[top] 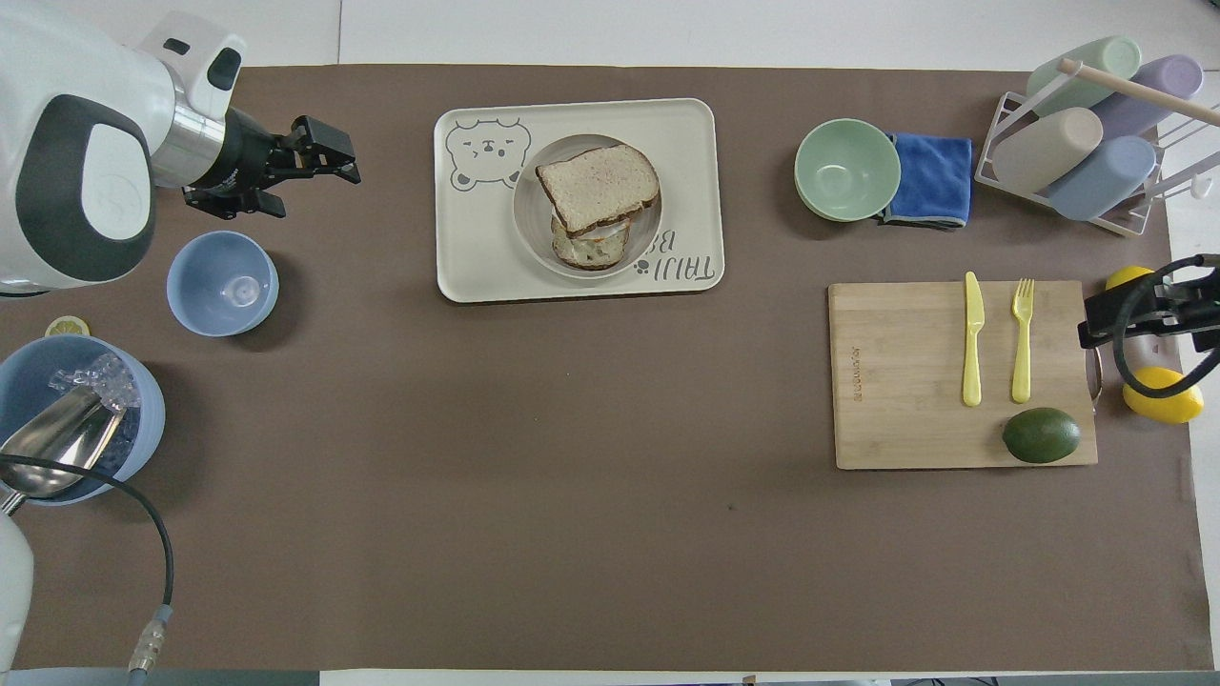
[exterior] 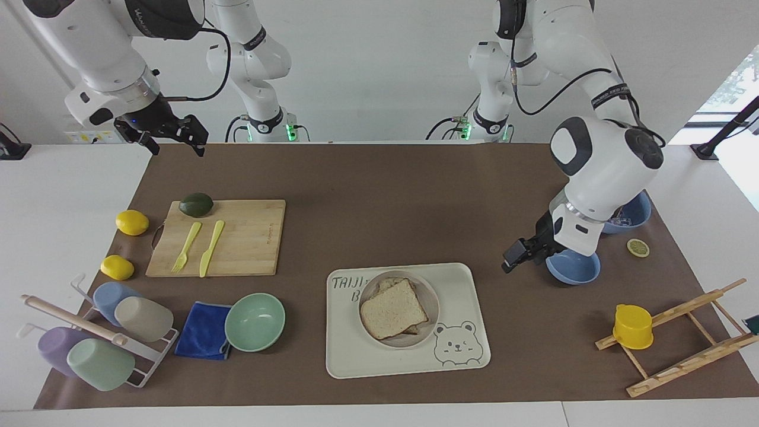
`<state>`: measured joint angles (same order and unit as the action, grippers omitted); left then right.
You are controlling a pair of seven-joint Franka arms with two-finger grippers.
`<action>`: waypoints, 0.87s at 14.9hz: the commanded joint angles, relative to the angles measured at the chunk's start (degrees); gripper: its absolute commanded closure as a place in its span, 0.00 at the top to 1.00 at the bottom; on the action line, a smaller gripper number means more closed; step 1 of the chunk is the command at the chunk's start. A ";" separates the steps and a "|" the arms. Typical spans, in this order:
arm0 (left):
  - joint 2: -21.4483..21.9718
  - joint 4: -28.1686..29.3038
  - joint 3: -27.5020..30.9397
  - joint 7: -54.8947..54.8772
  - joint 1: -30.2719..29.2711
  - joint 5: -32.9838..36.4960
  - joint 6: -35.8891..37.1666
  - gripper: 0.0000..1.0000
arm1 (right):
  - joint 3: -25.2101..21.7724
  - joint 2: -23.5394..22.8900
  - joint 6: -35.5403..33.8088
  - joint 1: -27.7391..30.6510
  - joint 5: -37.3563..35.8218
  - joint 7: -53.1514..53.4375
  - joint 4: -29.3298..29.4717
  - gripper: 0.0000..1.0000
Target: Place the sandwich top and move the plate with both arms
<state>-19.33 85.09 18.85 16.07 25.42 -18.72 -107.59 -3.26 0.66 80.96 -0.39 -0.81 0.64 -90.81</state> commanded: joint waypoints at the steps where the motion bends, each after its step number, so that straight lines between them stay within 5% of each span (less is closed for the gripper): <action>1: 3.76 0.95 1.01 0.37 0.15 4.38 4.04 1.00 | 0.18 0.74 -0.10 0.57 1.34 -1.08 -0.60 1.00; 10: 15.01 1.31 1.02 -2.69 -2.65 13.96 16.60 1.00 | 0.18 0.83 -0.10 0.57 1.43 -1.08 -0.60 1.00; 13: 18.62 1.65 -6.60 -8.41 -11.76 14.23 23.46 1.00 | 0.18 0.74 -0.10 0.57 1.43 -1.08 -0.60 1.00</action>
<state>-3.86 85.13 17.67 11.15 19.90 -5.63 -87.98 -3.26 0.67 80.96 -0.39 -0.81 0.64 -90.81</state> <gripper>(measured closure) 0.000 0.000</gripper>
